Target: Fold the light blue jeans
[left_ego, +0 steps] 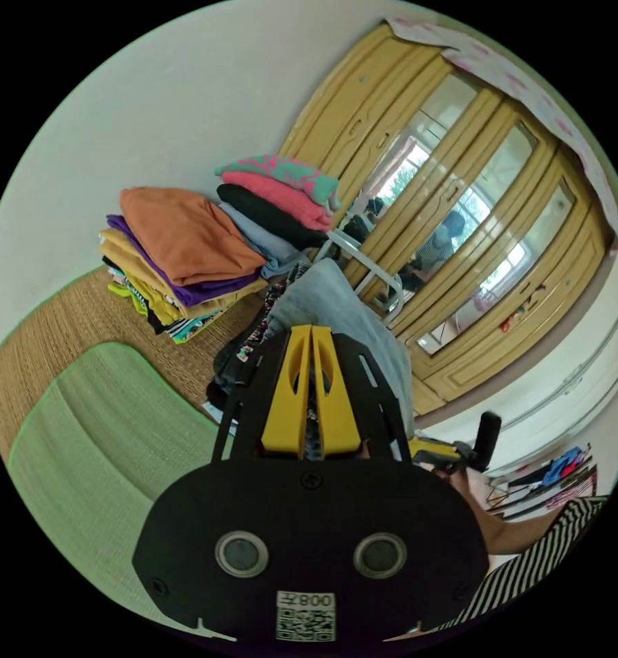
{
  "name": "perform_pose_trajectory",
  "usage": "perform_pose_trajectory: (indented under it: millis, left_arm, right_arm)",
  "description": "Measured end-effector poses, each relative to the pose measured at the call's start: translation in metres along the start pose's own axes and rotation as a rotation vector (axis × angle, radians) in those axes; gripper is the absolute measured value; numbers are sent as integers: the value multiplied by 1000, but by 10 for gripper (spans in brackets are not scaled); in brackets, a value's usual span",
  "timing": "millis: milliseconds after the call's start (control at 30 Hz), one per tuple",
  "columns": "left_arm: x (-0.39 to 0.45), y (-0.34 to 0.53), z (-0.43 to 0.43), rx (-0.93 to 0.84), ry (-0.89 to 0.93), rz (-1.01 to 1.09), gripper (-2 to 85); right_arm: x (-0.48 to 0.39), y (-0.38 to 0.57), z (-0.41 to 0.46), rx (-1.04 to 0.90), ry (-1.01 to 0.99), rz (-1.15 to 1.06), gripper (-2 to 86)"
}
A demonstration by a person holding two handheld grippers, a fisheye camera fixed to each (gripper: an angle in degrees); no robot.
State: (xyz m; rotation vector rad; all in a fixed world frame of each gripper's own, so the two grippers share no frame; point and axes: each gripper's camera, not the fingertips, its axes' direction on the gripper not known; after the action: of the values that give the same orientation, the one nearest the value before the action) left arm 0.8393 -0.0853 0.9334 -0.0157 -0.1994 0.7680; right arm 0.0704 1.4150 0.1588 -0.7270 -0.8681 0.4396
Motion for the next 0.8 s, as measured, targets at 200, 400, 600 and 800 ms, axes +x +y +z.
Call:
perform_pose_trajectory:
  millis: [200, 400, 600, 800]
  left_arm:
    - [28, -19, 15, -33, -223, 168, -1]
    - [22, -30, 3, 46, -61, 109, 1]
    - [-31, 16, 1, -46, -74, 25, 6]
    - [-95, 84, 34, -263, -47, -208, 13]
  right_arm:
    - [-24, 9, 26, 41, 51, -72, 1]
    - [3, 1, -11, 128, -65, -34, 4]
    - [92, -32, -47, 285, 211, 67, 34]
    - [188, -137, 21, 115, 393, 156, 74]
